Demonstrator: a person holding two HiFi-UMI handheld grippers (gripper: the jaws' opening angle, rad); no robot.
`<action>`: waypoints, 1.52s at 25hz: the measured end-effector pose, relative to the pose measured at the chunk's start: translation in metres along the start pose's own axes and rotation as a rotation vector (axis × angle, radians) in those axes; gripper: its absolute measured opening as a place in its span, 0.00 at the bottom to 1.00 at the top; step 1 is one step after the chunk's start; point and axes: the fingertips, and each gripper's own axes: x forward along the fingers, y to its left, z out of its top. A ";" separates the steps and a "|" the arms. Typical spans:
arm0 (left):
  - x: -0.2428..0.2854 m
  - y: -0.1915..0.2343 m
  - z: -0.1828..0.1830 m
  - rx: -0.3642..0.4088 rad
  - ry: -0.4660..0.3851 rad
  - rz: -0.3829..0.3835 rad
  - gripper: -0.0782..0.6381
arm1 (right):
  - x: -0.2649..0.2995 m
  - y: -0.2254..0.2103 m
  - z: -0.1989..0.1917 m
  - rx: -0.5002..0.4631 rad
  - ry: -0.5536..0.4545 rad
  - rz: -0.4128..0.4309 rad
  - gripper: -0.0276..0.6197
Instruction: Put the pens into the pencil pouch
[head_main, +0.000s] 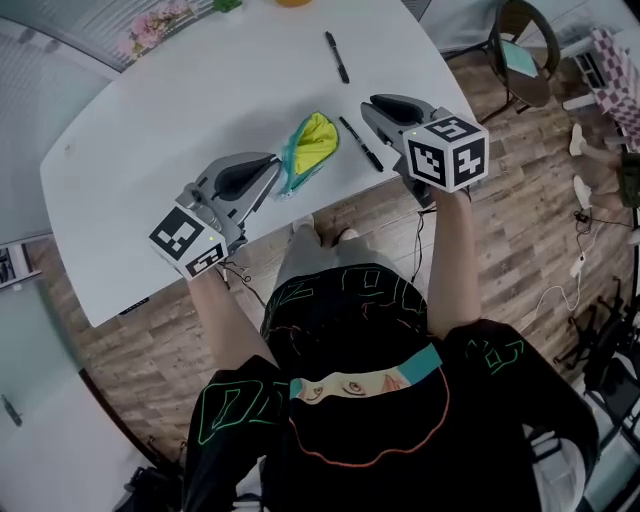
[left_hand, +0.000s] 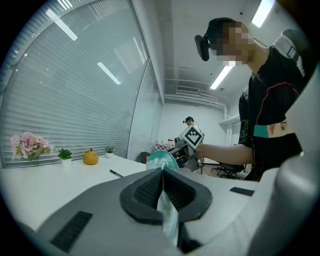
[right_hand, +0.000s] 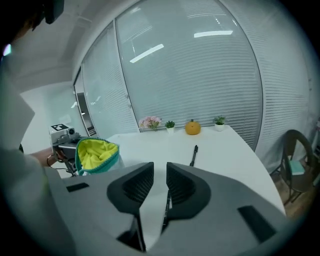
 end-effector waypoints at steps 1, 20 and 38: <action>-0.003 0.005 -0.001 -0.004 0.001 0.003 0.11 | 0.008 0.001 -0.002 -0.002 0.028 -0.010 0.15; -0.030 0.059 -0.007 -0.072 -0.058 -0.024 0.11 | 0.099 -0.016 -0.093 0.059 0.628 -0.090 0.20; -0.031 0.079 0.013 -0.044 -0.090 -0.058 0.11 | 0.095 -0.024 -0.038 0.107 0.394 -0.188 0.11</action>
